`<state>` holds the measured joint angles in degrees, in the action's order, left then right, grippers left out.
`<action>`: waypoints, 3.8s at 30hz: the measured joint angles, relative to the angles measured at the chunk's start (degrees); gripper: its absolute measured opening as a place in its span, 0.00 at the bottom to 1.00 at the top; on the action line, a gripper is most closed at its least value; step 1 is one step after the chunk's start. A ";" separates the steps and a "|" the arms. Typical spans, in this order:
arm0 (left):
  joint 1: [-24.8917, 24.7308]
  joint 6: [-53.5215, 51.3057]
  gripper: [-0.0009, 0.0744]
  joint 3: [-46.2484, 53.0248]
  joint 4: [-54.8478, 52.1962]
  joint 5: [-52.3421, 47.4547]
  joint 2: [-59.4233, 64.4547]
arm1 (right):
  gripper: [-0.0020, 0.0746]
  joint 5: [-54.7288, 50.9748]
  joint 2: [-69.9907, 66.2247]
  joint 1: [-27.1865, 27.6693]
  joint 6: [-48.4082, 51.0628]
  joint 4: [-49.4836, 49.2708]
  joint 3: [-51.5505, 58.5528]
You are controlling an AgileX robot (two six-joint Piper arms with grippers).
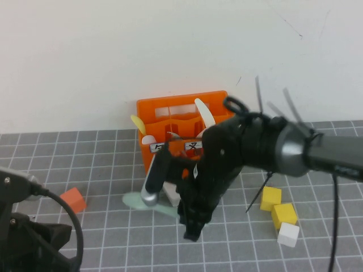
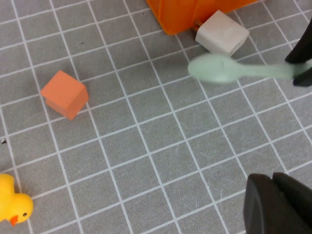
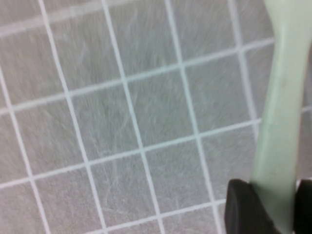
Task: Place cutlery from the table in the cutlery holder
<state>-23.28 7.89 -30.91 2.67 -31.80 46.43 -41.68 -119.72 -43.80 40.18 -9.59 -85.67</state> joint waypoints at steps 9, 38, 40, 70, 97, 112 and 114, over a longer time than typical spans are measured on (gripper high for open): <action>0.00 0.00 0.01 0.00 0.00 0.00 0.00 | 0.28 2.13 7.45 0.00 0.00 -1.40 0.00; 0.00 0.00 0.01 0.00 0.00 -0.76 0.00 | 0.28 64.49 -4.00 0.00 -2.70 -15.12 0.44; 0.00 0.00 0.01 0.00 0.00 -0.85 0.00 | 0.28 66.36 -4.67 0.00 -3.13 -15.45 0.44; 0.00 0.02 0.01 0.00 -0.12 -1.72 0.00 | 0.49 65.55 -5.42 0.00 0.52 -23.30 0.44; 0.00 4.18 0.01 7.55 -9.20 2.90 -33.64 | 0.03 13.12 44.09 0.00 7.31 -7.85 17.90; 0.00 4.40 0.01 12.05 -12.52 4.61 -45.53 | 0.03 13.25 80.05 0.00 -0.22 0.43 51.17; 0.00 4.40 0.01 12.05 -13.85 4.49 -45.53 | 0.03 13.25 85.27 0.00 -2.50 1.84 55.32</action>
<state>-23.28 12.28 -18.86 -11.18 -27.31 0.91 -28.43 -34.44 -43.80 37.67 -7.75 -30.36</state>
